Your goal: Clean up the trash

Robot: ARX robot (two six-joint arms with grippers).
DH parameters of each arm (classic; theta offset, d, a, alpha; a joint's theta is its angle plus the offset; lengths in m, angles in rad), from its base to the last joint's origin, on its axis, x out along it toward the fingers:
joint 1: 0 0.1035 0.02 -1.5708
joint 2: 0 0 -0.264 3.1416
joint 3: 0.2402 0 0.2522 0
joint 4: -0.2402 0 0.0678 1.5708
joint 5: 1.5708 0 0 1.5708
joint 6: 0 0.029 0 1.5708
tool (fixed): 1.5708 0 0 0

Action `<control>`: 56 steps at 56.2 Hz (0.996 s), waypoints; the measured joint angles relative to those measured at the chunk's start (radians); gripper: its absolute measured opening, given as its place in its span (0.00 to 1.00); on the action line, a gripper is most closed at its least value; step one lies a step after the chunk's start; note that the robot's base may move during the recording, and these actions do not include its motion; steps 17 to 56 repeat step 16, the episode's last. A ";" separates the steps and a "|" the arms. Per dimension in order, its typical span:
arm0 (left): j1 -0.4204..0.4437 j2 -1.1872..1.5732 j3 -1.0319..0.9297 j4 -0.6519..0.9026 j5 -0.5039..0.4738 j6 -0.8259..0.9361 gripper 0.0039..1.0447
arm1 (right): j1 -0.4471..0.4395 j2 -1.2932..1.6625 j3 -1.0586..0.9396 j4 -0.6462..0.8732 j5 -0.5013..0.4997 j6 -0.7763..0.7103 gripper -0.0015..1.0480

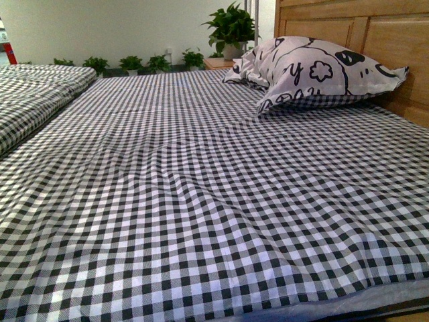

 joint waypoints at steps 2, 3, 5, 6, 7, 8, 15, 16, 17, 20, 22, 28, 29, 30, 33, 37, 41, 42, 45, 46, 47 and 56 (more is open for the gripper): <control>0.000 0.000 0.000 0.000 0.000 0.000 0.26 | 0.000 0.000 0.000 0.000 0.000 0.000 0.19; 0.000 0.000 0.000 0.000 0.000 0.000 0.26 | 0.000 0.000 0.000 0.000 0.000 0.000 0.19; 0.000 0.000 0.000 0.000 0.000 0.000 0.26 | 0.000 0.000 0.000 0.000 0.000 0.000 0.19; 0.000 0.000 0.000 0.000 0.000 0.000 0.26 | 0.000 0.000 0.000 0.000 0.000 0.000 0.19; 0.000 0.000 0.000 0.000 0.000 0.000 0.26 | 0.000 0.000 0.000 0.000 0.000 0.000 0.19; 0.000 0.000 0.000 0.000 0.000 0.000 0.26 | 0.000 0.000 0.000 0.000 0.000 0.000 0.19; 0.000 0.000 0.000 0.000 0.000 0.000 0.26 | 0.000 0.000 0.000 0.000 0.000 0.000 0.19; 0.000 0.000 0.000 0.000 0.000 0.000 0.26 | 0.000 0.000 0.000 0.000 0.000 0.000 0.19; 0.000 0.000 0.000 0.000 0.000 0.000 0.26 | 0.000 0.000 0.000 0.000 0.000 0.000 0.19; 0.000 0.000 0.000 0.000 0.000 0.000 0.26 | 0.000 0.000 0.000 0.000 0.000 0.000 0.19; 0.000 0.000 0.000 0.000 0.000 0.000 0.26 | 0.000 0.000 0.000 0.000 0.000 0.000 0.19; 0.000 0.000 0.000 0.000 0.000 0.000 0.26 | 0.000 0.000 0.000 0.000 0.000 0.000 0.19; 0.000 0.000 0.000 0.000 0.000 0.000 0.26 | 0.000 0.000 0.000 0.000 0.000 0.000 0.19; 0.000 0.000 0.000 0.000 0.000 0.000 0.26 | 0.000 0.000 0.000 0.000 0.000 0.000 0.19; 0.000 0.000 0.000 0.000 0.000 0.000 0.26 | 0.000 0.000 0.000 0.000 0.000 0.000 0.19; 0.000 0.000 0.000 0.000 0.000 0.000 0.26 | 0.000 0.000 0.000 0.000 0.000 0.000 0.19; 0.000 0.000 0.000 0.000 0.000 0.000 0.26 | 0.000 0.000 0.000 0.000 0.000 0.000 0.19; 0.000 0.000 0.000 0.000 0.000 0.000 0.26 | 0.000 0.000 0.000 0.000 0.000 0.000 0.19; 0.000 0.000 0.000 0.000 0.000 0.000 0.26 | 0.000 0.000 0.000 0.000 0.000 0.000 0.19; 0.000 0.000 0.000 0.000 0.000 0.000 0.26 | 0.000 0.000 0.000 0.000 0.000 0.000 0.19; 0.000 0.000 0.000 0.000 0.000 0.000 0.26 | 0.000 0.000 0.000 0.000 0.000 0.000 0.19; 0.000 0.000 0.000 0.000 0.000 0.000 0.26 | 0.000 0.000 0.000 0.000 0.000 0.000 0.19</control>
